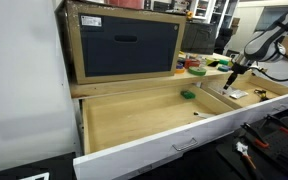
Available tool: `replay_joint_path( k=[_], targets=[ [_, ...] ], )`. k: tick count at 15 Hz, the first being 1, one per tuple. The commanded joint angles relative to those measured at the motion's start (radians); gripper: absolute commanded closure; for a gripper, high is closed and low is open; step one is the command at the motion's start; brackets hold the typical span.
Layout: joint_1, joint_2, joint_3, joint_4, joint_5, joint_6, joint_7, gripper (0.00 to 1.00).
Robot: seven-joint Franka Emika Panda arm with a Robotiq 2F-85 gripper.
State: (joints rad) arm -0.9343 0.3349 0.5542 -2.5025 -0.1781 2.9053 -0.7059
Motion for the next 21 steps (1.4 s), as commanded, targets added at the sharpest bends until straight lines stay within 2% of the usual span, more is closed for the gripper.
replay_joint_path(
  k=[1, 3, 4, 6, 9, 15, 21],
  targets=[
    [-0.080, 0.013, 0.063, 0.061, 0.062, -0.119, -0.068, 0.00],
    [-0.101, 0.024, 0.076, 0.088, 0.081, -0.179, -0.078, 0.00],
    [-0.019, 0.006, 0.004, 0.097, 0.173, -0.195, -0.142, 0.00],
    [0.021, 0.001, -0.040, 0.119, 0.229, -0.223, -0.187, 0.00],
    [0.129, 0.000, -0.152, 0.156, 0.270, -0.246, -0.234, 0.00],
    [0.332, 0.011, -0.346, 0.193, 0.248, -0.241, -0.280, 0.00],
    [0.481, 0.035, -0.475, 0.209, 0.214, -0.210, -0.366, 0.00]
  ],
)
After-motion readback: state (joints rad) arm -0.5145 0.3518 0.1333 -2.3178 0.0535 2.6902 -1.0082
